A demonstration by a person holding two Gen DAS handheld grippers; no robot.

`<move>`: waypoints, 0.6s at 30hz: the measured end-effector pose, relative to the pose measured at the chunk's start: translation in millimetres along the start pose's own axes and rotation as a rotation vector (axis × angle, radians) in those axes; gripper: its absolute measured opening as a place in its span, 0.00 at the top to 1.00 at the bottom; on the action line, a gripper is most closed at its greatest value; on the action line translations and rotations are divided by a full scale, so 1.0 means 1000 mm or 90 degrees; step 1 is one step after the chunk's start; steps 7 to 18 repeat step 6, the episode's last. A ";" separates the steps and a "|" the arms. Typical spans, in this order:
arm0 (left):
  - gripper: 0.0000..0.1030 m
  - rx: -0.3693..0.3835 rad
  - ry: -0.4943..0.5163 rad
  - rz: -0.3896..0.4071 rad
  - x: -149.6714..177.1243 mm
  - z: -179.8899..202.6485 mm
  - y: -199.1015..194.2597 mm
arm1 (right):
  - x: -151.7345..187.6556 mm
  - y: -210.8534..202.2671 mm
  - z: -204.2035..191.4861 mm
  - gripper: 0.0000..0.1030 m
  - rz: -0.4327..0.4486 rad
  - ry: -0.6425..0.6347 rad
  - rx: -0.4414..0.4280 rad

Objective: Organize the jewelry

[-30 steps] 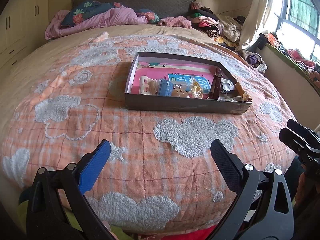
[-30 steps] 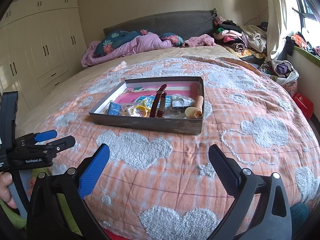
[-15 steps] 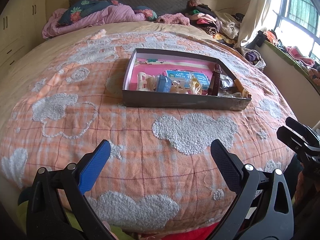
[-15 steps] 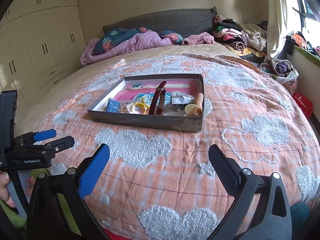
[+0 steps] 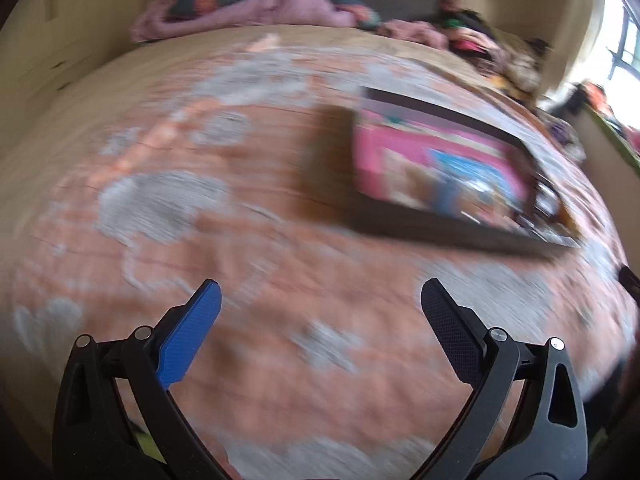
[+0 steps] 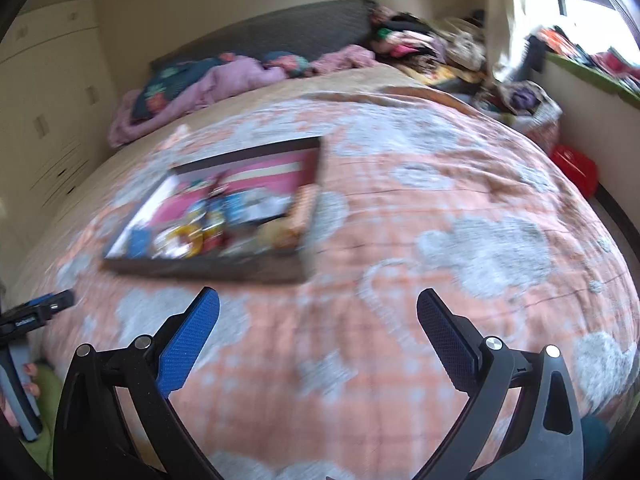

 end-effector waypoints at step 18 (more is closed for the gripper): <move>0.09 -0.182 -0.142 -0.019 -0.074 -0.109 0.084 | -0.058 0.076 0.122 0.04 -0.023 0.076 0.197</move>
Point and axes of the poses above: each gripper's, at about its wrist camera, not at the fingertips, and y roughly the way its jaws point, z to its right, x to its underside, the point moved 2 cm from there along y, roughly the way its jaws point
